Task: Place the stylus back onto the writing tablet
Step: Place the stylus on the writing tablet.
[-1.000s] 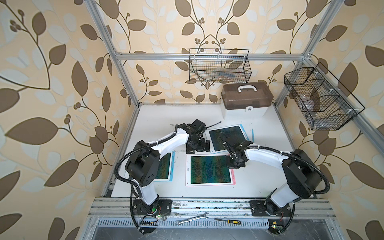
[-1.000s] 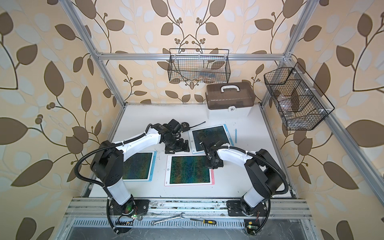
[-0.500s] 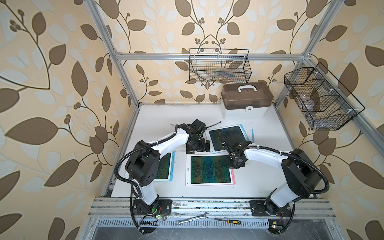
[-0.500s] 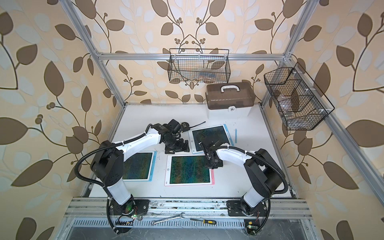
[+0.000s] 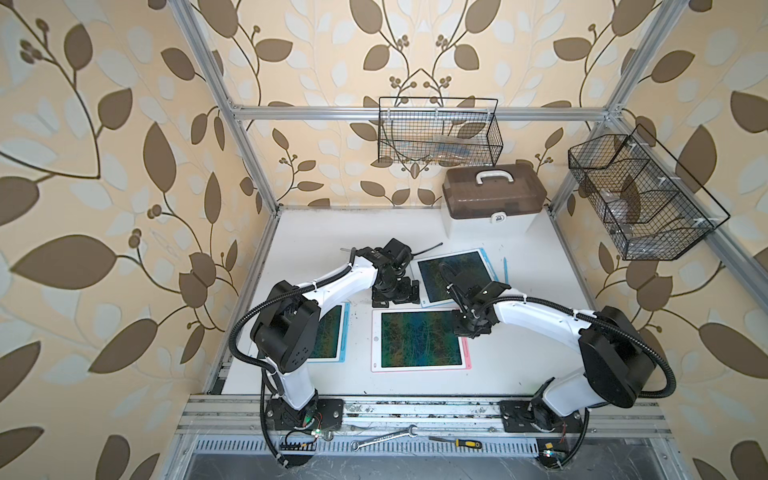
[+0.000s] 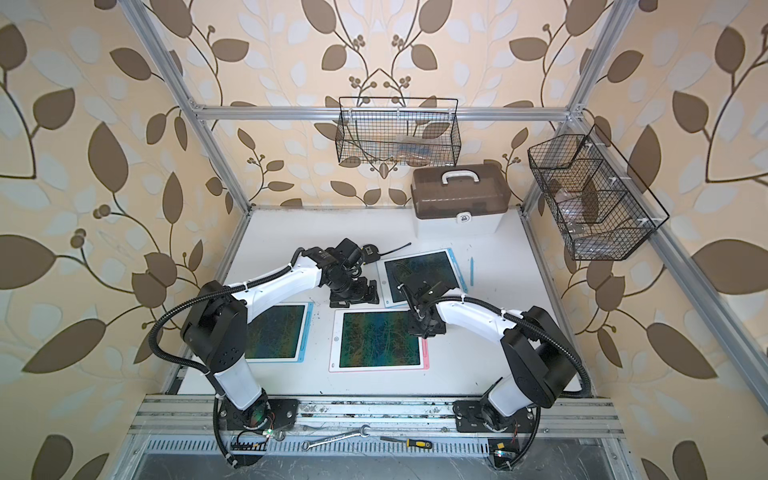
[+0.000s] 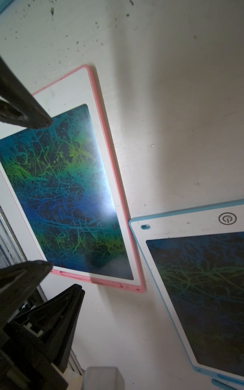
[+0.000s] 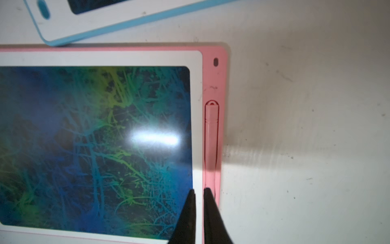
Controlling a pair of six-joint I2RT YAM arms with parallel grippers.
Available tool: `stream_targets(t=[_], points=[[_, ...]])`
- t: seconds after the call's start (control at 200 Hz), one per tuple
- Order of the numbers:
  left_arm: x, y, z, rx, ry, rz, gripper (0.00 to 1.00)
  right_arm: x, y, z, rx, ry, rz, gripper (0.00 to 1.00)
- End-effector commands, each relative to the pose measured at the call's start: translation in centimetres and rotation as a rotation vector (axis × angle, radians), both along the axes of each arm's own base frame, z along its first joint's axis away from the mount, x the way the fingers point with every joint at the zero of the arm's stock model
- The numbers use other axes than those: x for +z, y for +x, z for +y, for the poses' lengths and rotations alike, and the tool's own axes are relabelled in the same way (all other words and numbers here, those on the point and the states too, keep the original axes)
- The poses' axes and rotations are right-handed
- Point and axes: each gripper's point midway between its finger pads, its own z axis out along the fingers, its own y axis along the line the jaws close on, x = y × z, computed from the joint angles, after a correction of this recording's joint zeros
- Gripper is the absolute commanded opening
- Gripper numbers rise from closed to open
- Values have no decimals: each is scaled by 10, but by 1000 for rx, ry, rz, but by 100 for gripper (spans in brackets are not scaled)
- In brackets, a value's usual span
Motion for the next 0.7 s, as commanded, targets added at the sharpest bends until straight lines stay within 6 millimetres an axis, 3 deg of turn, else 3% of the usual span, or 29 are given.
stream_targets(t=[0.0,0.57,0.695], points=[[14,4,5,21,-8,-29,98,-6,-13,-5,-11,-17,39,11],[12,-2,10,29,2,-23,98,-27,-26,-12,-17,-37,81,9],[8,-8,21,44,24,-16,98,-14,-20,-9,-35,-15,42,21]])
